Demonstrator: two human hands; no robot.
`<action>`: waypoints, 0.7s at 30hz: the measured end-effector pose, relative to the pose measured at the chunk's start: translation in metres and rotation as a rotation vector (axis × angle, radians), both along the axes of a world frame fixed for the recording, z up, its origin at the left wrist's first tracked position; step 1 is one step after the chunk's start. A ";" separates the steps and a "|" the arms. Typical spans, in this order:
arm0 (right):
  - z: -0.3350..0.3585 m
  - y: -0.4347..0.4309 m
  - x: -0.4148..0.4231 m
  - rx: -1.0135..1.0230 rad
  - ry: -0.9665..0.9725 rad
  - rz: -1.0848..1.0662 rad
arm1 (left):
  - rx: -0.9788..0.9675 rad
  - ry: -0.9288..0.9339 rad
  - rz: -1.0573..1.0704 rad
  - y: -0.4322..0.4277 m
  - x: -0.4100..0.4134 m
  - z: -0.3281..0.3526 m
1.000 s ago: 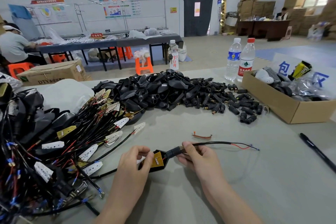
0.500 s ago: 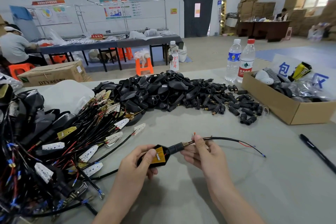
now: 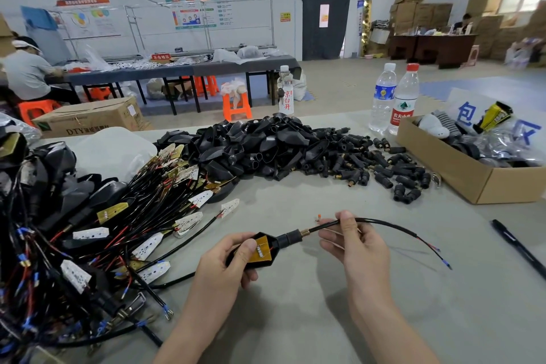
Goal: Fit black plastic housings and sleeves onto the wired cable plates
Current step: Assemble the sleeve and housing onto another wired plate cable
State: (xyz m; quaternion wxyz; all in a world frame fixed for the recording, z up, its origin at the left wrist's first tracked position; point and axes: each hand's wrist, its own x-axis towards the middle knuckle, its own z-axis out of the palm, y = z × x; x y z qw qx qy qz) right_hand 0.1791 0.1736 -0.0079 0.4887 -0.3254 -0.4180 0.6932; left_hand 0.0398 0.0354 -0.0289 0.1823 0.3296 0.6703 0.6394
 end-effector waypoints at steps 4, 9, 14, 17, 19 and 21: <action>0.000 0.012 0.008 -0.064 0.087 -0.113 | -0.002 0.000 0.027 -0.002 -0.003 -0.002; 0.001 0.015 0.010 -0.134 0.151 -0.032 | -0.013 0.012 0.041 -0.003 -0.005 -0.004; -0.005 -0.009 -0.004 -0.022 -0.056 0.275 | -0.017 0.011 0.050 -0.003 -0.002 -0.003; -0.005 -0.014 -0.006 0.023 -0.099 0.256 | -0.011 -0.001 0.058 -0.003 -0.002 -0.001; -0.003 -0.013 -0.007 0.021 -0.099 0.226 | 0.000 -0.047 0.052 -0.004 -0.002 0.000; -0.004 -0.012 -0.007 0.019 -0.098 0.204 | 0.013 -0.123 0.028 -0.003 -0.001 0.001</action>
